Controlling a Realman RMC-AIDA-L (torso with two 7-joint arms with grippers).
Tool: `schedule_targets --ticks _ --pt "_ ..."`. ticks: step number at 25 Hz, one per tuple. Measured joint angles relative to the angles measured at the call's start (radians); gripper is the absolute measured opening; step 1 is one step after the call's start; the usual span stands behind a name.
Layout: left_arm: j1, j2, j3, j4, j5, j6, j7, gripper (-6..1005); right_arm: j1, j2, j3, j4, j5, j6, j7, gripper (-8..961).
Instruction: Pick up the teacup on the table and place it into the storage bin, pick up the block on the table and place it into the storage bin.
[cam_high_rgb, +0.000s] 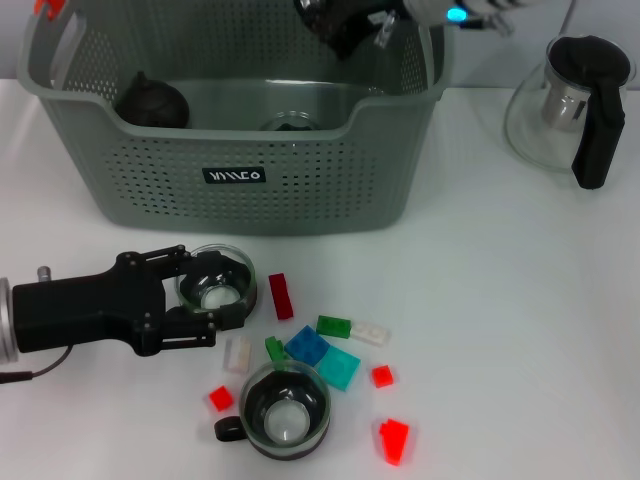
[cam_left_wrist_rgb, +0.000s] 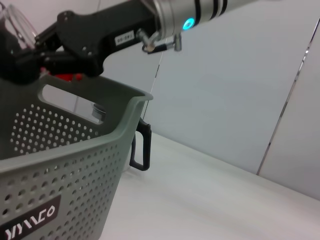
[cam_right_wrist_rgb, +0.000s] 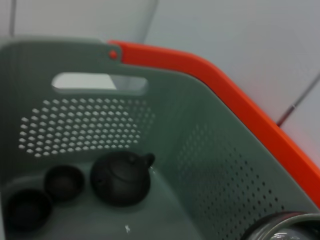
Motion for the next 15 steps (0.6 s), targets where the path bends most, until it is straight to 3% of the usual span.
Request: schedule_targets --ticks 4,15 --pt "-0.006 0.001 0.000 0.000 0.000 -0.002 0.000 828 -0.001 0.002 -0.001 0.071 0.067 0.054 -0.073 56" --pt "-0.016 0.003 0.000 -0.001 -0.001 -0.009 0.000 828 -0.014 0.003 -0.002 0.092 0.079 0.048 -0.077 77"
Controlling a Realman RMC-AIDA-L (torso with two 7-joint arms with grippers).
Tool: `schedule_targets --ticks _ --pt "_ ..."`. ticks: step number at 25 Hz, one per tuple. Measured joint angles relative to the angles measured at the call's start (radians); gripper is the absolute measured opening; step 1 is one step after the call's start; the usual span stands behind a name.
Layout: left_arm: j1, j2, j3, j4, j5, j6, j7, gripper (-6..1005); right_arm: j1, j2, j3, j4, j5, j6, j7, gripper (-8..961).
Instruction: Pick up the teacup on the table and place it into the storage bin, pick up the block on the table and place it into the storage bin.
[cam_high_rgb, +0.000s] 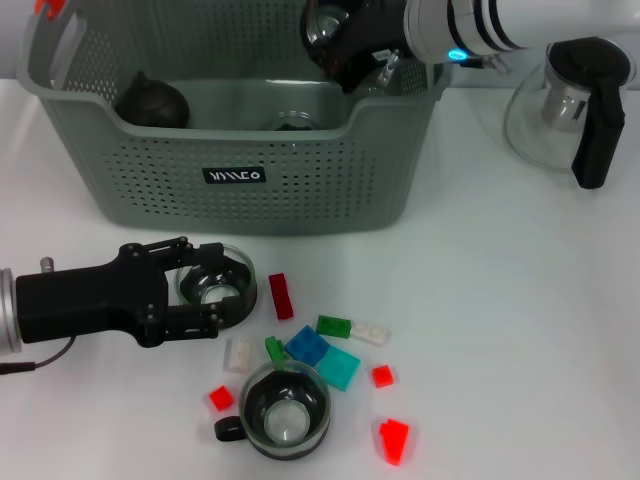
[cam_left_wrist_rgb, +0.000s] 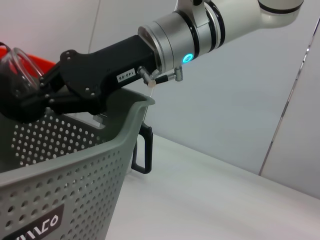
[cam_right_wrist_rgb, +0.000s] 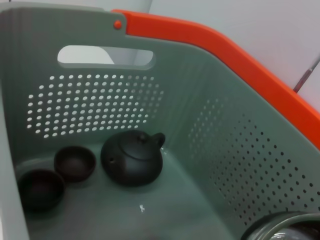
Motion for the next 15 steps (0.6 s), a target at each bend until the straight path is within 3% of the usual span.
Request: schedule_targets --ticks 15 --pt "0.003 -0.002 0.000 -0.002 -0.001 0.000 0.000 828 -0.002 0.000 -0.002 0.015 0.000 -0.001 0.003 126"
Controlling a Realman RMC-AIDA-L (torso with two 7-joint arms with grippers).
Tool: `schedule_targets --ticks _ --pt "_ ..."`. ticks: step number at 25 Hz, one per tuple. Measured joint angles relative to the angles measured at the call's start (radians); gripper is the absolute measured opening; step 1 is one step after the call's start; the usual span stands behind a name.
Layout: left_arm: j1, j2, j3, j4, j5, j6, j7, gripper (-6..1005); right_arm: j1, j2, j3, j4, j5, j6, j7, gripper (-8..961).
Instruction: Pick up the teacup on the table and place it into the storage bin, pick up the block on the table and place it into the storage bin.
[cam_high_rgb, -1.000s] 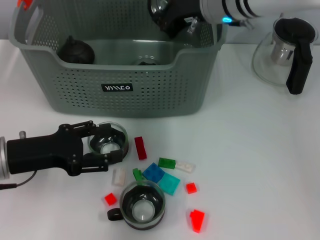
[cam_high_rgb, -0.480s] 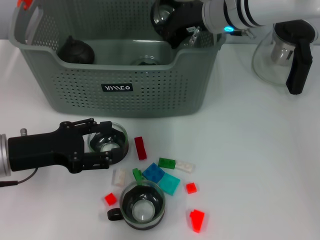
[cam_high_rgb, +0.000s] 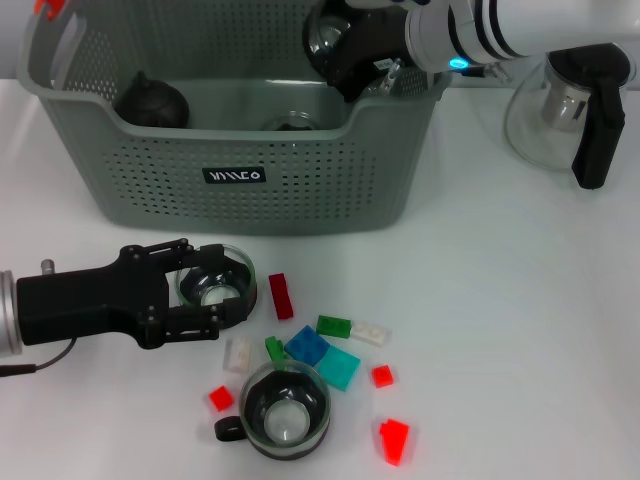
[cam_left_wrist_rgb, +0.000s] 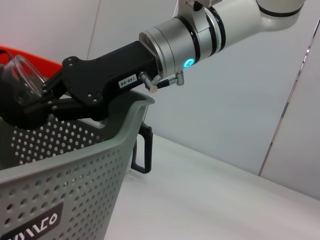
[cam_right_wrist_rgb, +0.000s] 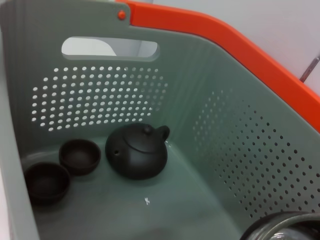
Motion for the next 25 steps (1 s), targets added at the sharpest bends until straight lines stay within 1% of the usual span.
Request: schedule_targets --ticks 9,14,18,20,22,25 --pt "0.000 0.000 0.000 -0.001 0.000 0.000 0.000 828 -0.004 -0.003 -0.028 -0.018 -0.003 -0.008 0.034 155" --pt "-0.001 0.000 0.000 -0.001 0.000 -0.001 0.000 828 -0.008 -0.003 -0.040 -0.034 -0.005 -0.011 0.048 268" --pt "-0.002 0.001 0.000 -0.001 0.000 -0.001 0.000 828 -0.024 -0.003 -0.068 -0.073 -0.006 -0.011 0.076 359" --pt "-0.003 0.002 0.000 0.000 0.000 -0.002 0.000 828 -0.040 -0.002 -0.086 -0.109 -0.006 -0.012 0.090 404" --pt "-0.003 0.003 -0.001 0.005 0.000 -0.003 0.000 828 -0.057 -0.001 -0.100 -0.156 -0.006 -0.018 0.103 476" --pt "-0.004 0.008 -0.015 0.009 0.001 -0.004 0.000 828 -0.098 0.000 -0.111 -0.276 0.002 -0.056 0.137 585"
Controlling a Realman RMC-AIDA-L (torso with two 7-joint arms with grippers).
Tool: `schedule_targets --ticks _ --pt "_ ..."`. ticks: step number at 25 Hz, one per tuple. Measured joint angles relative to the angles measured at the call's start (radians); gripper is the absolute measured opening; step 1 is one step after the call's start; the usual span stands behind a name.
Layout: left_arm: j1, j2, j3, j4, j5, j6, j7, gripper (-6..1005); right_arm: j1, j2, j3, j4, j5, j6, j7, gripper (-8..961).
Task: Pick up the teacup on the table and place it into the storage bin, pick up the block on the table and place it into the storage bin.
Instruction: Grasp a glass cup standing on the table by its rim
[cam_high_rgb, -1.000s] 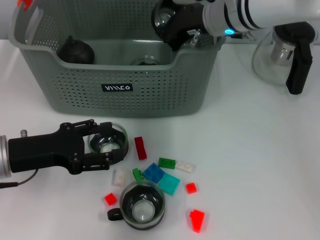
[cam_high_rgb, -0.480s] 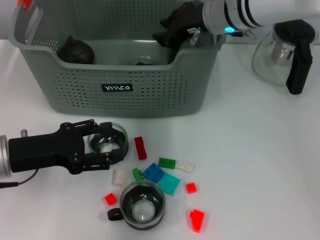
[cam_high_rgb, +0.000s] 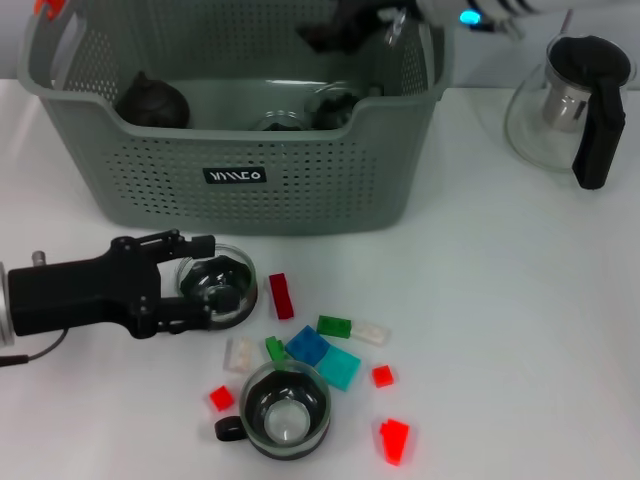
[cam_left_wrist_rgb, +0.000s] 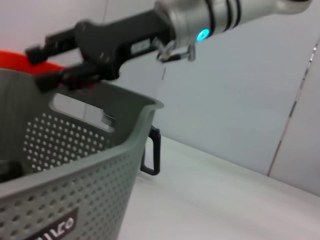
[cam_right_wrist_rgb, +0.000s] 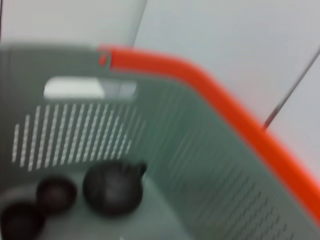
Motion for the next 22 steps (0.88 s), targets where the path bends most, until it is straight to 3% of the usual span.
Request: schedule_targets --ticks 1,6,13,17,22 --pt "-0.002 0.002 -0.007 0.000 0.001 0.000 0.000 827 -0.016 0.000 0.000 -0.044 0.006 -0.020 0.010 621" --pt "-0.005 0.006 -0.025 0.013 0.006 0.003 0.000 827 -0.132 0.000 -0.015 -0.313 0.110 -0.156 0.033 618" --pt "-0.005 0.007 -0.036 0.020 0.005 0.002 0.007 827 -0.399 0.000 -0.149 -0.654 0.356 -0.269 0.002 621" --pt "-0.003 0.007 -0.036 0.030 0.006 0.001 0.014 827 -0.526 -0.002 -0.209 -0.742 0.415 -0.319 -0.006 620" --pt "0.004 0.007 -0.036 0.034 0.006 0.001 0.036 827 -0.590 -0.005 -0.201 -0.735 0.423 -0.463 -0.007 619"
